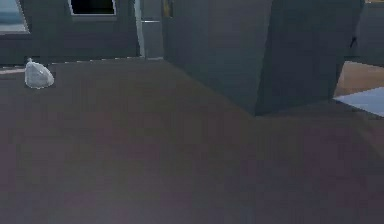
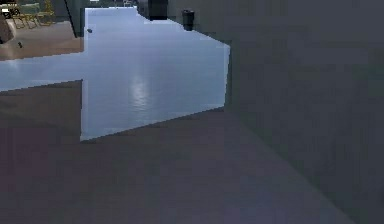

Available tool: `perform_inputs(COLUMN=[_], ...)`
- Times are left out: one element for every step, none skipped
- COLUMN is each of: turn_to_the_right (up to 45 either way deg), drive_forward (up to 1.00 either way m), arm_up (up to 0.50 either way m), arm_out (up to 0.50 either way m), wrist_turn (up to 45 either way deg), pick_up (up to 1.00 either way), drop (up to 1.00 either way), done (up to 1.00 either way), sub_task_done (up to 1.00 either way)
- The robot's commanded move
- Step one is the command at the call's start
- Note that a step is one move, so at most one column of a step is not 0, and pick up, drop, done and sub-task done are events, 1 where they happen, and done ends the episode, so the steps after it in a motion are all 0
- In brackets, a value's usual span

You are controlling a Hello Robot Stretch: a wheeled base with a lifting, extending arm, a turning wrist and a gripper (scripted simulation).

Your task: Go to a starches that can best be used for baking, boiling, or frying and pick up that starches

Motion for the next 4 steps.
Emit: perform_inputs(turn_to_the_right=[0.0,45.0,36.0,0.0], drive_forward=[0.05,0.00,0.00,0.30], arm_up=[0.00,0.00,0.00,0.00], arm_out=[0.00,0.00,0.00,0.00], wrist_turn=[0.0,0.0,0.0,0.0], pick_up=[0.00,0.00,0.00,0.00], drop=[0.00,0.00,0.00,0.00], done=[0.00,0.00,0.00,0.00], sub_task_done=[0.00,0.00,0.00,0.00])
